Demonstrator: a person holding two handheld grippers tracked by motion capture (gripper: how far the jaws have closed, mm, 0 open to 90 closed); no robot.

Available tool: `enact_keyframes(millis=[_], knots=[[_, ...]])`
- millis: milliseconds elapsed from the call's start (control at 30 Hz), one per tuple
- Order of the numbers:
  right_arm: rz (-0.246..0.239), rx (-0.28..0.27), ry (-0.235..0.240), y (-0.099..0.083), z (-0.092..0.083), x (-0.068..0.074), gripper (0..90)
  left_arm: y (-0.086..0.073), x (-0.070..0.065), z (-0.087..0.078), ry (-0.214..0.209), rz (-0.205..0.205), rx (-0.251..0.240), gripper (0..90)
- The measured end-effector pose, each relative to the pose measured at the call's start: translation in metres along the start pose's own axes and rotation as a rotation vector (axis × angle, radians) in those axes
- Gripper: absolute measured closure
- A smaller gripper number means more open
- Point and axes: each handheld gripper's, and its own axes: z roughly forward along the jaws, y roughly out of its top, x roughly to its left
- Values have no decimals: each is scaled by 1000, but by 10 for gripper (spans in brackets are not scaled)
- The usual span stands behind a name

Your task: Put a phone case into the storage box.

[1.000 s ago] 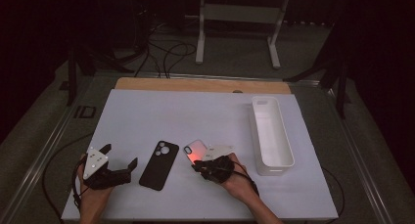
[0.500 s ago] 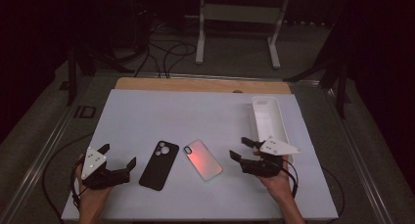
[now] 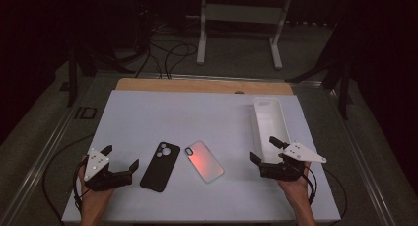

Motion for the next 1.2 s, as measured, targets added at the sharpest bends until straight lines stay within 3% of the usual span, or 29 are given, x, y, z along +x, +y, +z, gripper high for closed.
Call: enact_keyframes(millis=[233,467,600,833,1000,1200], knots=[[13,51,-13,4,3,-2,94,-2,1,2,4,-2,12,1],[23,126,32,17,10,2,94,-2,1,3,10,-4,13,1],[-17,181,48,27,19,17,94,-2,0,4,9,-3,19,1],[-33,292,88,38,47,43,94,-3,3,3,13,-7,17,1],[-35,375,103,39,70,60,94,-3,4,2,16,-13,11,1],[-78,452,102,35,98,79,94,-3,5,2,16,-13,12,1]])
